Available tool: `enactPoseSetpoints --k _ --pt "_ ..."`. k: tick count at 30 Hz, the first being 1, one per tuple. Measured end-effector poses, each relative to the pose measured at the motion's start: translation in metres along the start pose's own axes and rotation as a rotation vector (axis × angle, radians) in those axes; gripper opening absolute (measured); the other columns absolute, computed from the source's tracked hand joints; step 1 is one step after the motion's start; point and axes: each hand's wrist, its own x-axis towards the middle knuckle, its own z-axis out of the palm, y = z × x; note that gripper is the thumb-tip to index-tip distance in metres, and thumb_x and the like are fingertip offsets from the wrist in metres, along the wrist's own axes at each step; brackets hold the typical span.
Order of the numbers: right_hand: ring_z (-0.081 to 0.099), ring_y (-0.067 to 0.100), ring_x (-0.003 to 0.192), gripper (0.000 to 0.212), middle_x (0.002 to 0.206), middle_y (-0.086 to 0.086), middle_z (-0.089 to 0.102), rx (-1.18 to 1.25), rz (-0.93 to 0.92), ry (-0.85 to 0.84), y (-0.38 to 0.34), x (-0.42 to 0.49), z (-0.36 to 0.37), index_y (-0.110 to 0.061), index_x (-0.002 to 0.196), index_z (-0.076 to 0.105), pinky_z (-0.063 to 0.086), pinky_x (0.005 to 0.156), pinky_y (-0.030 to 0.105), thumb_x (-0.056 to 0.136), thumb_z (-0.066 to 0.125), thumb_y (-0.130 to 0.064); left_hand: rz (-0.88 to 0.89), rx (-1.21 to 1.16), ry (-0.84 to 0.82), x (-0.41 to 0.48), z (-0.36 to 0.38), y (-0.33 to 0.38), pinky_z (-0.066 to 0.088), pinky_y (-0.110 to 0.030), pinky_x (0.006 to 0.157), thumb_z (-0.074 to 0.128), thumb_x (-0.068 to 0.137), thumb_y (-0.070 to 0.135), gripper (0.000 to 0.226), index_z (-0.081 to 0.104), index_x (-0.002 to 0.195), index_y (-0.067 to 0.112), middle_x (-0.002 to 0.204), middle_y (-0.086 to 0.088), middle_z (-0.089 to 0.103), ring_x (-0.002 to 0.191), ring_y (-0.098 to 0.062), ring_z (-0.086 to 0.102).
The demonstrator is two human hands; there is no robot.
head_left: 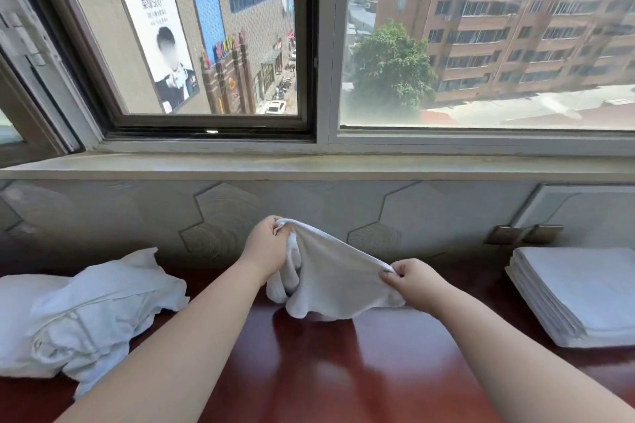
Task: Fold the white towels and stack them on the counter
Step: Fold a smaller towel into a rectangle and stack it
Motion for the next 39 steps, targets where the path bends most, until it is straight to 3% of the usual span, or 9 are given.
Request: enactPoseSetpoints --k 4,9,12,16,21,26,28,31,39 --pt "0.07 0.02 0.072 0.012 0.083 -0.004 0.075 0.458 -0.131 0.062 -0.031 -0.01 -0.012 -0.025 0.093 0.068 0.055 0.069 0.035 0.092 0.072 -0.037 0.016 0.11 0.108 0.0 -0.004 0.008 0.045 -0.032 0.086 0.051 0.102 0.023 0.023 0.056 0.123 0.03 0.107 0.006 0.06 0.101 -0.017 0.056" --pt "0.039 0.018 0.045 0.013 0.067 0.004 0.05 0.657 -0.205 0.044 -0.073 -0.017 -0.016 -0.019 0.088 0.066 0.037 0.042 0.026 0.094 0.072 -0.029 0.066 0.098 0.101 -0.009 -0.001 0.031 0.045 -0.027 0.069 0.06 0.099 0.022 0.014 0.07 0.091 0.022 0.089 0.004 0.072 0.085 -0.016 0.063" --pt "0.054 0.015 0.054 0.012 0.072 0.004 0.06 0.733 -0.159 -0.062 -0.093 -0.018 -0.014 -0.013 0.085 0.069 0.05 0.057 0.032 0.097 0.07 -0.016 0.021 -0.093 -0.085 -0.027 0.01 0.041 0.05 -0.033 0.073 0.068 0.097 0.022 0.017 0.077 0.084 0.017 0.083 -0.007 0.076 0.075 -0.018 0.062" --pt "0.076 0.03 0.093 0.025 0.092 0.014 0.073 0.945 -0.134 -0.29 -0.1 -0.023 -0.02 0.002 0.112 0.068 0.062 0.085 0.035 0.093 0.053 0.01 0.045 -0.212 -0.207 -0.048 0.024 0.054 0.057 -0.038 0.08 0.068 0.097 0.023 0.015 0.08 0.089 0.021 0.092 -0.011 0.079 0.08 -0.018 0.07" --pt "0.077 0.024 0.086 0.022 0.085 0.015 0.078 0.574 -0.294 -0.056 -0.104 -0.029 -0.027 -0.005 0.102 0.072 0.062 0.087 0.045 0.09 0.057 0.006 0.046 -0.326 -0.347 -0.064 0.03 0.068 0.054 -0.039 0.081 0.059 0.103 0.022 0.022 0.08 0.098 0.015 0.102 -0.019 0.077 0.086 -0.026 0.068" --pt "0.067 0.015 0.06 0.017 0.066 -0.006 0.071 0.165 -0.427 0.172 -0.111 -0.032 -0.029 -0.025 0.074 0.069 0.055 0.066 0.034 0.09 0.069 -0.029 0.049 -0.409 -0.389 -0.07 0.034 0.077 0.056 -0.042 0.091 0.05 0.107 0.014 0.03 0.078 0.104 0.008 0.107 -0.024 0.075 0.096 -0.029 0.07" --pt "0.062 0.013 0.058 0.021 0.065 -0.008 0.069 0.042 -0.454 0.22 -0.112 -0.032 -0.031 -0.029 0.073 0.067 0.054 0.064 0.034 0.091 0.067 -0.039 0.039 -0.423 -0.385 -0.07 0.034 0.079 0.059 -0.034 0.08 0.046 0.108 0.011 0.033 0.078 0.102 0.006 0.099 -0.02 0.076 0.088 -0.024 0.071" --pt "0.06 0.008 0.06 0.018 0.066 -0.009 0.069 0.001 -0.466 0.247 -0.115 -0.033 -0.034 -0.032 0.077 0.069 0.054 0.065 0.035 0.092 0.068 -0.041 0.038 -0.457 -0.413 -0.073 0.033 0.084 0.054 -0.023 0.064 0.044 0.109 0.011 0.035 0.078 0.1 0.007 0.087 -0.013 0.075 0.074 -0.016 0.071" --pt "0.052 -0.001 0.056 0.014 0.057 -0.015 0.058 -0.005 -0.47 0.27 -0.121 -0.036 -0.043 -0.036 0.079 0.074 0.037 0.056 0.021 0.088 0.073 -0.047 0.125 -0.393 -0.455 -0.081 0.025 0.1 0.054 -0.021 0.073 0.04 0.11 0.013 0.039 0.079 0.107 0.013 0.097 -0.005 0.078 0.087 -0.013 0.072"
